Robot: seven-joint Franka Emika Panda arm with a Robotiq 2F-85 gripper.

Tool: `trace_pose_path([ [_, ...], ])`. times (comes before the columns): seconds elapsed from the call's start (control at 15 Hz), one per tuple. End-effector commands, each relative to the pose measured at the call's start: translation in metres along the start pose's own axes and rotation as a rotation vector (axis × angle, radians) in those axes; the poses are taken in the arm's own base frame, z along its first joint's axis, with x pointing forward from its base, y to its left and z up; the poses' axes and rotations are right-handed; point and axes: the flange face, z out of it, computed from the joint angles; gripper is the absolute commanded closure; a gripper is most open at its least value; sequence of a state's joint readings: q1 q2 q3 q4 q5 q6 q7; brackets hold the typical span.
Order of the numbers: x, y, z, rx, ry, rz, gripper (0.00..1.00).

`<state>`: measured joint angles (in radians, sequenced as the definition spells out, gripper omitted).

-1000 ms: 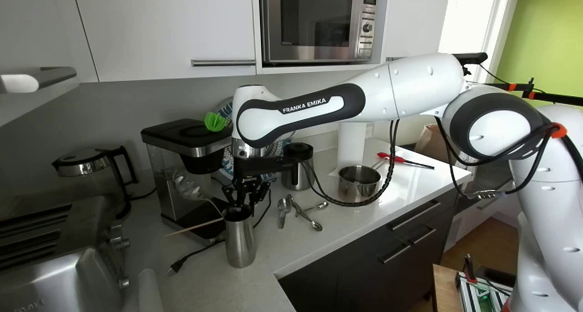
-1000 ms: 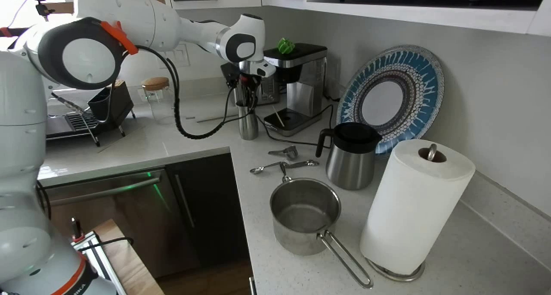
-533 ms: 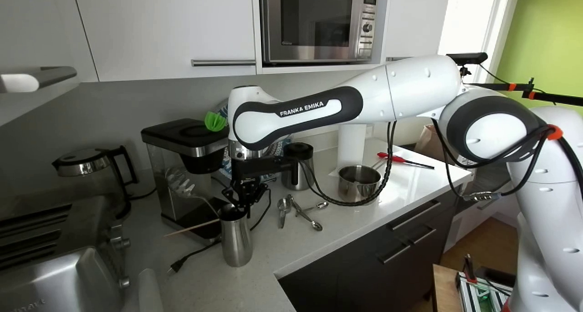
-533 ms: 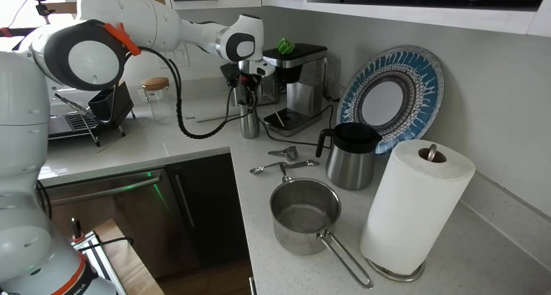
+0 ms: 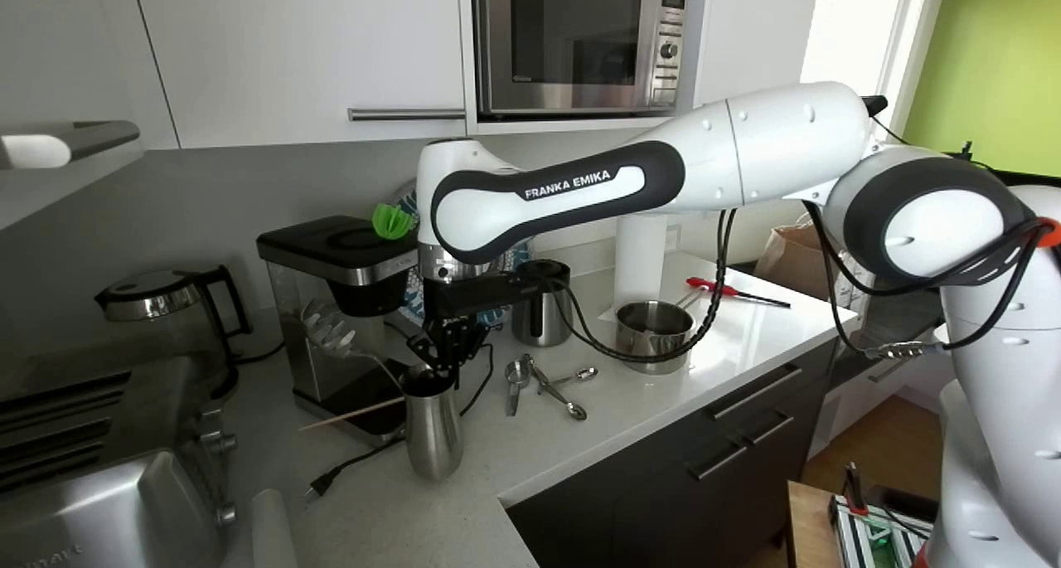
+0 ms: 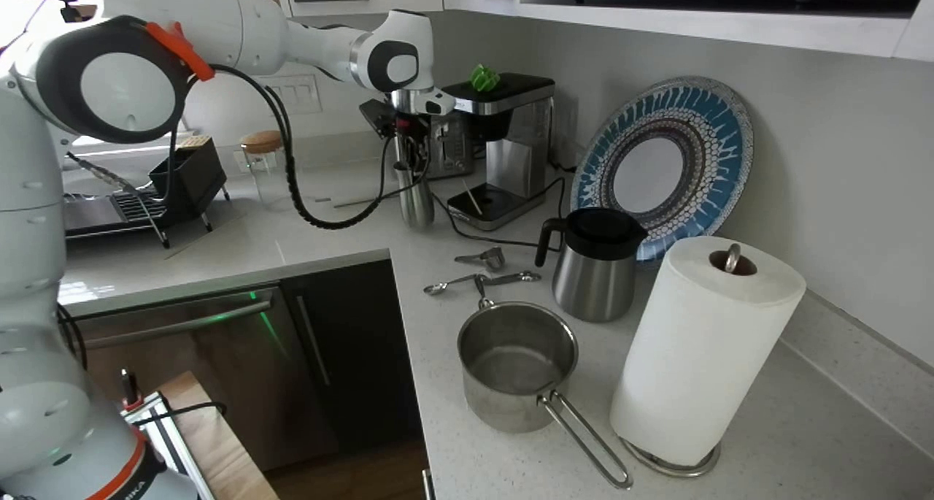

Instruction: Put the cup inside the pot

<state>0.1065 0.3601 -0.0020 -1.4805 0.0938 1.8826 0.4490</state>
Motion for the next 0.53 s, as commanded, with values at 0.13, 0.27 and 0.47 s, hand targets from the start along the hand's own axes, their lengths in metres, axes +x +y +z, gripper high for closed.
trace_pose_path([
  [0.13, -0.059, 0.006, -0.010, -0.003, -0.012, -0.006, 0.99],
  [0.27, -0.082, 0.017, -0.008, 0.032, -0.034, 0.068, 0.99],
  [0.47, -0.111, 0.042, -0.007, 0.073, -0.049, 0.233, 0.99],
])
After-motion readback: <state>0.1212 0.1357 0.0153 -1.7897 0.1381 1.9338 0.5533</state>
